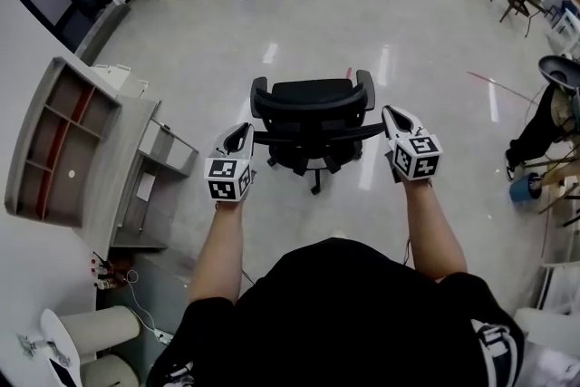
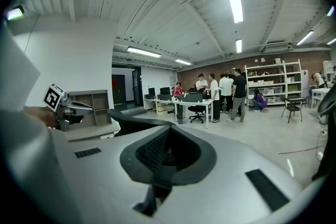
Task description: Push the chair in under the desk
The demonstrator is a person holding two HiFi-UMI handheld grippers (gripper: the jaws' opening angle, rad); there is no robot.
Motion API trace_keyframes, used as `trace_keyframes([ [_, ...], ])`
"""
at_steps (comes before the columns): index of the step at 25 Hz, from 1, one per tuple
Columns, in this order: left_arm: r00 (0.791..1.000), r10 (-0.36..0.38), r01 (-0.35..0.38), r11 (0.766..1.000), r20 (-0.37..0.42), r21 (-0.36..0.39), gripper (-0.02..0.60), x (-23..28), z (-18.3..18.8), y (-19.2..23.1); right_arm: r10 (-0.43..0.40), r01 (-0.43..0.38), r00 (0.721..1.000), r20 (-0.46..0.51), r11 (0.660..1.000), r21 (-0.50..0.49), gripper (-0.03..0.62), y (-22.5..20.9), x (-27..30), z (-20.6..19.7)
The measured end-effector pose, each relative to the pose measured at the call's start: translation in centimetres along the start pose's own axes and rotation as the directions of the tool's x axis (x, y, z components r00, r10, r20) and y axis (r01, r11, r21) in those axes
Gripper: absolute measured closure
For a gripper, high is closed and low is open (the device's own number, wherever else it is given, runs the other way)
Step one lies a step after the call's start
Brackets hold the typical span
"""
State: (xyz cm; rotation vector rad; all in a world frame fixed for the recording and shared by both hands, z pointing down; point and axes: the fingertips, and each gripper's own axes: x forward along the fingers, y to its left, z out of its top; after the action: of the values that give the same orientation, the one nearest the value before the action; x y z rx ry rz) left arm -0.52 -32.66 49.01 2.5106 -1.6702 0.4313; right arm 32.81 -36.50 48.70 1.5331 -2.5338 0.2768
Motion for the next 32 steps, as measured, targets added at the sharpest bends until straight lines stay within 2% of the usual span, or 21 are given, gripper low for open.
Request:
trace_keyframes([
  [9, 0.999, 0.053, -0.053, 0.999, -0.001, -0.010, 0.549, 3.0, 0.5, 0.3, 0.041, -0.041, 0.999, 0.004, 0.999, -0.017, 0.597, -3.0, 2.9, 0.6],
  [16, 0.998, 0.058, -0.058, 0.998, 0.010, -0.001, 0.549, 4.0, 1.3, 0.2, 0.042, -0.041, 0.999, 0.013, 0.999, -0.024, 0.597, -4.2, 3.7, 1.8],
  [32, 0.997, 0.009, -0.010, 1.000, 0.078, 0.012, 0.549, 5.6, 4.3, 5.1, -0.021, 0.023, 0.998, 0.054, 0.999, -0.045, 0.597, -1.8, 6.1, 5.3],
])
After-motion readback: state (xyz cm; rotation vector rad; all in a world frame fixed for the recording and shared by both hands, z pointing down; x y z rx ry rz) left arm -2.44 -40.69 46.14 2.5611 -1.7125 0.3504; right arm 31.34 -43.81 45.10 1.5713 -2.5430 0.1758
